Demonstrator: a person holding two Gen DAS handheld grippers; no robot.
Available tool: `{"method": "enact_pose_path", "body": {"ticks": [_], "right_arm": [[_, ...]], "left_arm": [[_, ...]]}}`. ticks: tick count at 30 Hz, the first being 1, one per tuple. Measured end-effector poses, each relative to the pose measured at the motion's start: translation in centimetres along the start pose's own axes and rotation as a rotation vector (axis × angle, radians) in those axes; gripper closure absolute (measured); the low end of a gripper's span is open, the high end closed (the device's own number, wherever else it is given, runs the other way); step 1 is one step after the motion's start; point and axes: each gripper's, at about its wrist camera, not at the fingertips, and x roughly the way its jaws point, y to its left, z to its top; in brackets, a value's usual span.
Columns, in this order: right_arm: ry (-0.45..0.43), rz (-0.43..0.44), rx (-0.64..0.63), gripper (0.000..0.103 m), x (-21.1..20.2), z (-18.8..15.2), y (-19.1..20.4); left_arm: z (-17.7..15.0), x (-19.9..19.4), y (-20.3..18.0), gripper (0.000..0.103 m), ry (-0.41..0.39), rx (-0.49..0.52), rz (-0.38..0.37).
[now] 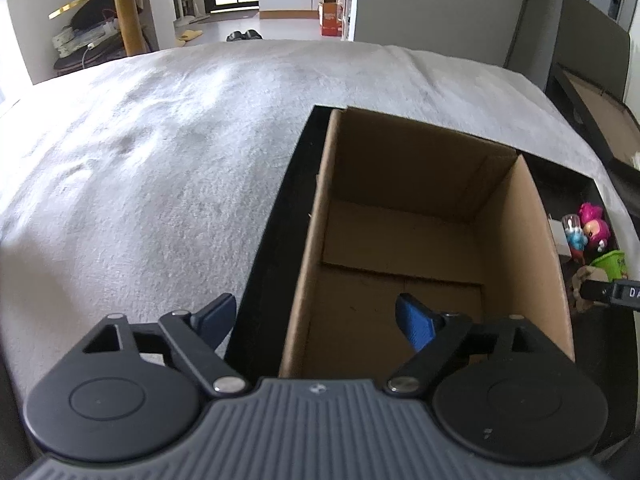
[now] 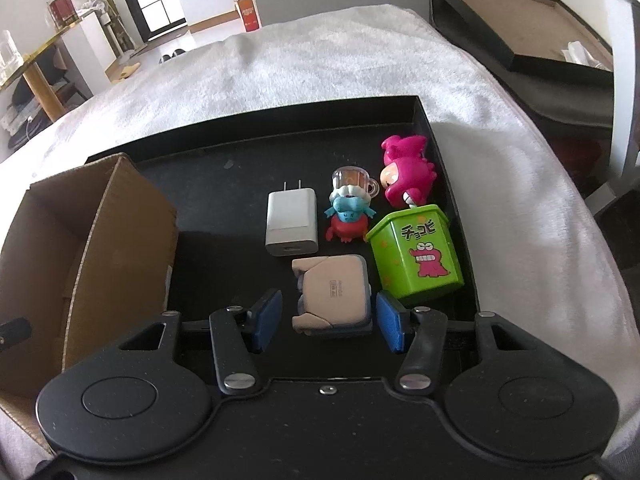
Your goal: Organize rigid objects
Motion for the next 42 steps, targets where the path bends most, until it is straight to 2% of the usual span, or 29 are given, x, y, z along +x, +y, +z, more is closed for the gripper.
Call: {"method": "enact_pose_path", "body": {"ticks": [5,6,7,21,22,25,29,32,33,34,36,42], "right_arm": [[0.003,0.001,-0.016,0.052,0.8,-0.1,0.0],[0.001,-0.008,-0.023,0.059,0.8,-0.1,0.1],[-0.005,-0.019,-0.037,0.060,0.8,-0.2,0.2],[-0.041,0.016,-0.077,0.062,-1.2,0.4,1.6],[-0.054,0.008,-0.085,0.102,-1.6,0.4,1.8],[-0.062,0.036,-0.076,0.103,-2.4,1.1,2.0],[-0.071,0.021,-0.085,0.103,-2.9,1.4,2.5],[-0.027,0.016,-0.015,0.093,-2.6,1.4,1.7],[-0.012,0.020,0.005,0.078,-2.5,1.3,1.5],[-0.004,0.017,0.020,0.058,-2.5,1.2,1.2],[0.016,0.007,0.036,0.037,-2.6,0.8,1.1],[0.115,0.012,0.050,0.036,-1.7,0.0,1.4]], "left_arm": [[-0.1,0.4,-0.2,0.017,0.009,0.007,0.012],[-0.1,0.5,-0.2,0.017,0.012,0.007,0.016],[0.0,0.6,-0.2,0.017,0.013,0.006,0.018],[-0.3,0.3,0.8,0.017,0.009,-0.029,0.001],[-0.3,0.3,0.9,0.017,0.008,-0.033,0.000],[-0.4,0.2,1.1,0.017,0.007,-0.044,-0.003],[-0.6,0.1,1.4,0.017,0.012,-0.056,-0.008],[-0.7,-0.1,1.7,0.017,0.007,-0.063,-0.010],[-0.7,-0.2,1.8,0.017,0.006,-0.066,-0.011],[-0.7,-0.2,1.9,0.017,0.005,-0.069,-0.012],[-0.6,-0.3,1.9,0.017,0.006,-0.072,-0.015],[-0.7,-0.4,1.8,0.017,0.004,-0.065,-0.027]]}}
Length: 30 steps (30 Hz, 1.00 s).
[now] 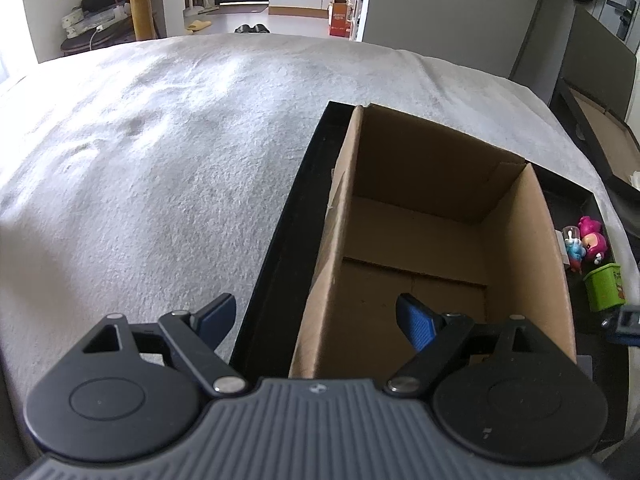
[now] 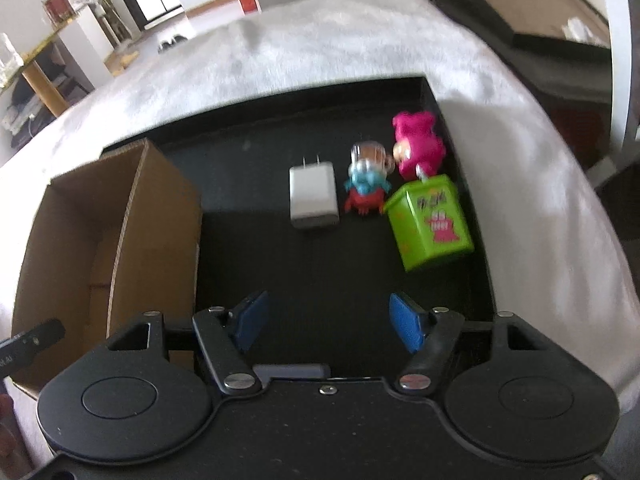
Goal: Organize rigid objects
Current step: 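Grasp the lavender cube with the right gripper, then carry the lavender cube into the box and release it with the right gripper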
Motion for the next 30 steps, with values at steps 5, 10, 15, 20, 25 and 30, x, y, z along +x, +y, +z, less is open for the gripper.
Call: {"method": "enact_pose_path", "body": {"ticks": [5,10,15,20,25,30], "right_arm": [[0.062,0.006,-0.034,0.034,0.9,-1.0,0.9],[0.106,0.002,-0.076,0.039,1.8,-1.8,1.4],[0.084,-0.004,-0.120,0.060,1.6,-1.6,1.3],[0.042,-0.001,-0.105,0.060,0.5,-1.1,0.8],[-0.003,0.009,-0.098,0.060,-0.7,-1.1,1.0],[-0.066,0.026,-0.105,0.060,-2.5,0.2,1.6]], "left_arm": [[-0.1,0.1,-0.3,0.017,0.007,0.017,-0.002],[0.0,0.2,-0.9,0.017,0.006,0.039,-0.004],[-0.2,0.5,-1.4,0.017,0.016,0.054,-0.003],[-0.2,0.5,-1.3,0.017,0.017,0.055,-0.005],[-0.1,0.4,-0.9,0.017,0.014,0.039,-0.008],[-0.1,0.1,-0.5,0.017,0.008,0.024,-0.009]]}}
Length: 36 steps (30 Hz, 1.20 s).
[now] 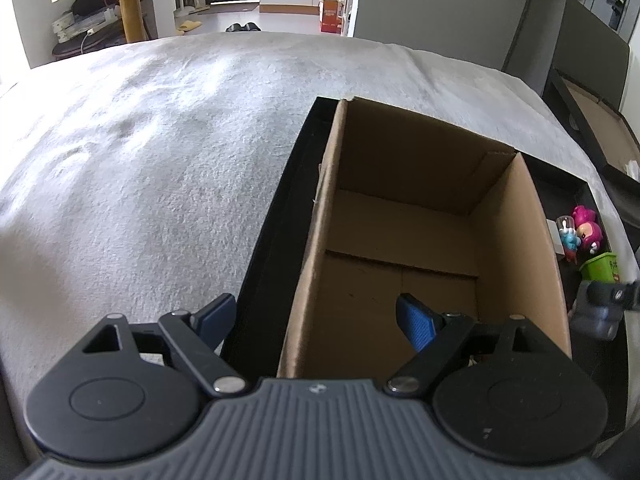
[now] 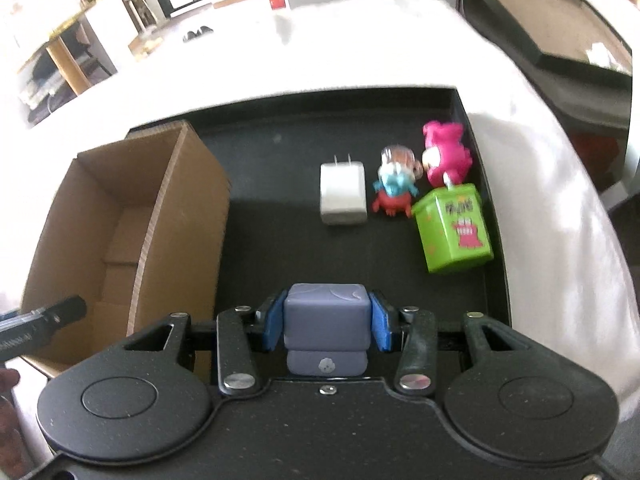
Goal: Organize rigid objects
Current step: 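Carry the lavender cube into the box and release it with the right gripper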
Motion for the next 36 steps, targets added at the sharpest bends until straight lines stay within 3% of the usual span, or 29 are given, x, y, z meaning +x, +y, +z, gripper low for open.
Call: {"method": "enact_pose_path", "body": {"ticks": [10,17,22,26,36], "right_arm": [[-0.133,0.036,-0.011,0.060,-3.0,2.2,1.5],[-0.180,0.070,-0.041,0.060,-4.1,3.0,3.1],[-0.196,0.091,-0.067,0.060,-4.3,3.2,4.7],[-0.198,0.103,-0.089,0.060,-4.1,3.3,6.0],[-0.175,0.134,-0.143,0.060,-3.0,2.9,8.8]], "left_arm": [[-0.2,-0.3,0.8,0.017,-0.005,-0.030,-0.019],[-0.2,-0.8,1.4,0.018,-0.034,-0.055,-0.029],[-0.4,-1.0,1.9,0.024,-0.059,-0.071,-0.037],[-0.4,-1.1,2.1,0.036,-0.061,-0.079,-0.041],[-0.9,-0.2,2.8,0.077,-0.026,-0.119,-0.069]]}}
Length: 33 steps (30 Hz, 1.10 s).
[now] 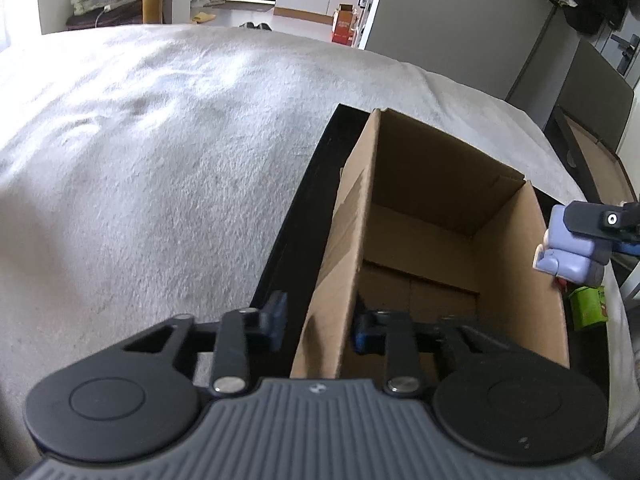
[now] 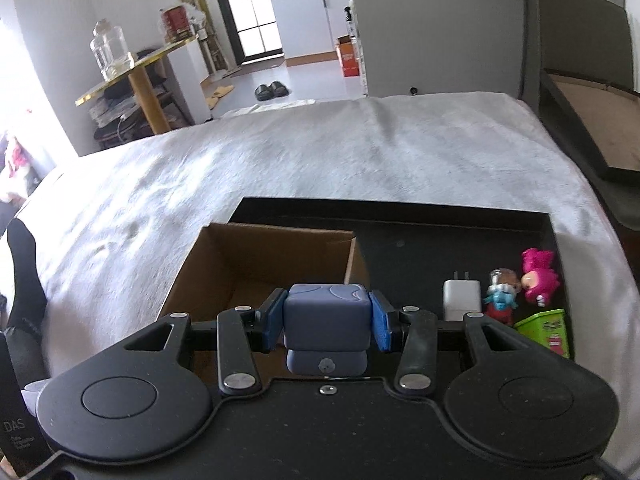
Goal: Organize rigid objects
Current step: 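Carry the lavender cube into the box and release it with the right gripper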
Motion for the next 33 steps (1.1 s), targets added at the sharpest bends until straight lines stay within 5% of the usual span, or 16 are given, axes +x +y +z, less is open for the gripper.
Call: {"method": "enact_pose_path", "body": {"ticks": [3,18,28,33], "right_arm": [[-0.013,-0.016,-0.037,0.060,0.2,-0.1,0.8],[-0.066,0.029,-0.052,0.060,0.2,1.3,2.3],[0.070,0.041,-0.034,0.060,3.9,-0.1,3.4],[0.071,0.043,-0.037,0.060,4.6,-0.2,3.9]], "left_arm": [[-0.1,0.1,-0.1,0.087,-0.002,-0.002,-0.014],[0.1,-0.3,0.3,0.087,-0.004,-0.031,-0.022],[0.2,-0.2,0.7,0.087,-0.003,-0.048,-0.035],[0.4,-0.1,0.8,0.087,-0.001,-0.051,-0.036]]}}
